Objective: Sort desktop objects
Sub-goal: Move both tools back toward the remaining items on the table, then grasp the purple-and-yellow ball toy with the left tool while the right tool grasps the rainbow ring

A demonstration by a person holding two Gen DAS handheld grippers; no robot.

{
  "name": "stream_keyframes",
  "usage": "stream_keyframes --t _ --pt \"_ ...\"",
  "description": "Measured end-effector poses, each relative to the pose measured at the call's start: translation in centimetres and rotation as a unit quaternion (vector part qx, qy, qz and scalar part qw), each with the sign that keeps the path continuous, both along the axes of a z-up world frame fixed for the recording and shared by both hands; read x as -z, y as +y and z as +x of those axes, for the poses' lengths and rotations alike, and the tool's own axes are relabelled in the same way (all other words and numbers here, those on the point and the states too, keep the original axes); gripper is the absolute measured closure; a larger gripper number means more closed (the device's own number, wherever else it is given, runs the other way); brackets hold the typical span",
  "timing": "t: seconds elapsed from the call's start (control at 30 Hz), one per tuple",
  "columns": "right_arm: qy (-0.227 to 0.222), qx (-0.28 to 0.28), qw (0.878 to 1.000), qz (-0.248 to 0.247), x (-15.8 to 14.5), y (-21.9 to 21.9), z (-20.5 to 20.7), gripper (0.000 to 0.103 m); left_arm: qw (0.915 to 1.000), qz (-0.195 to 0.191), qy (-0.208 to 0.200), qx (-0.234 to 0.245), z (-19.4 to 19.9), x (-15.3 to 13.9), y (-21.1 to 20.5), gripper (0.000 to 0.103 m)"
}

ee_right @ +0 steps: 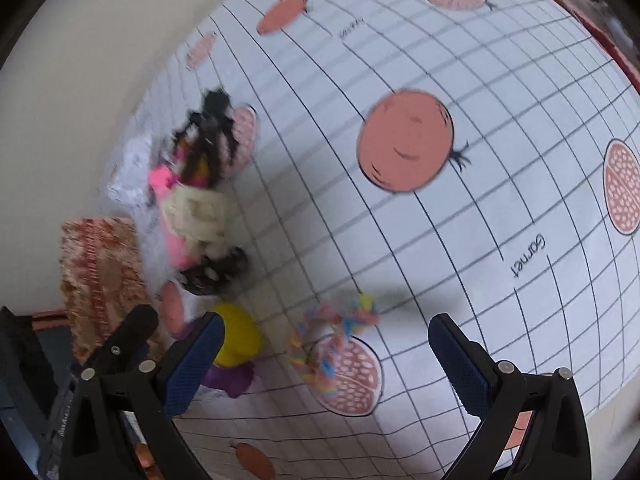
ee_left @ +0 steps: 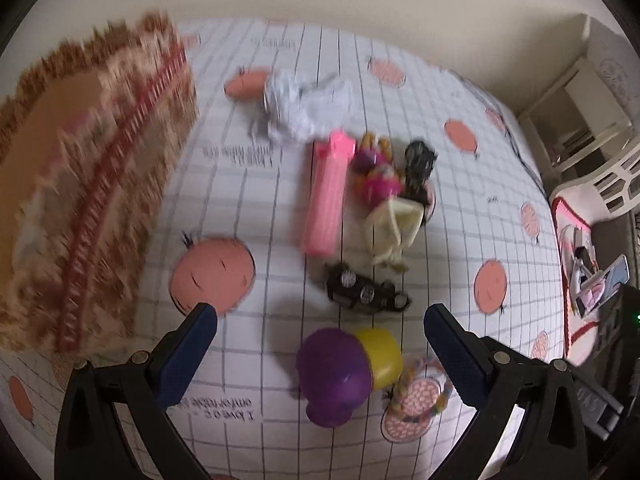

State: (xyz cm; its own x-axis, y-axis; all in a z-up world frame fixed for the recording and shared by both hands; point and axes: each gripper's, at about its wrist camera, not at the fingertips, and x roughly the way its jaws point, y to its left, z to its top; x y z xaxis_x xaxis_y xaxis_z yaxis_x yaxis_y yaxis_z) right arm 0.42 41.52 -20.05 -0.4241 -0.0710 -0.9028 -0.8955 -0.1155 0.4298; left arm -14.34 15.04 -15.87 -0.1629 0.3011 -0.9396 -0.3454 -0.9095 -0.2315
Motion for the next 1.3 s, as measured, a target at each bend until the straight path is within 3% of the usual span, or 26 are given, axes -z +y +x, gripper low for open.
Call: stream_keyframes --t 0.27,0.6,0.8,0.87,0.97,1.17,1.3 --pt "-0.045 0.002 0.999 -0.008 1.1 -0.9 -0.4 0.002 0.9984 -0.054 -0.017 -0.005 0.4 1.8 -0.3 0.0" --pt "-0.039 0.013 0.999 -0.025 1.7 -1.4 0.1 0.014 0.9985 -0.037 -0.037 0.019 1.3 2.1 0.1 0.0" --pt "-0.05 0.016 0.999 -0.008 1.3 -1.7 0.7 0.031 0.9974 -0.033 -0.057 0.029 1.2 2.7 0.2 0.001" --pt "-0.047 0.02 0.999 -0.008 1.3 -1.7 1.0 0.044 0.9973 -0.033 -0.057 0.03 1.2 2.7 0.1 0.001" --pt "-0.043 0.024 0.999 -0.012 1.4 -1.9 1.4 0.046 0.9972 -0.033 -0.057 0.035 1.4 2.6 0.2 0.001" --pt "-0.024 0.02 0.999 -0.024 1.8 -2.5 1.6 0.065 0.9963 -0.04 -0.059 0.049 1.9 2.7 0.7 0.005" --pt "-0.018 0.017 0.999 -0.028 2.0 -3.0 1.6 0.071 0.9958 -0.038 -0.062 0.056 2.3 2.7 1.2 0.013"
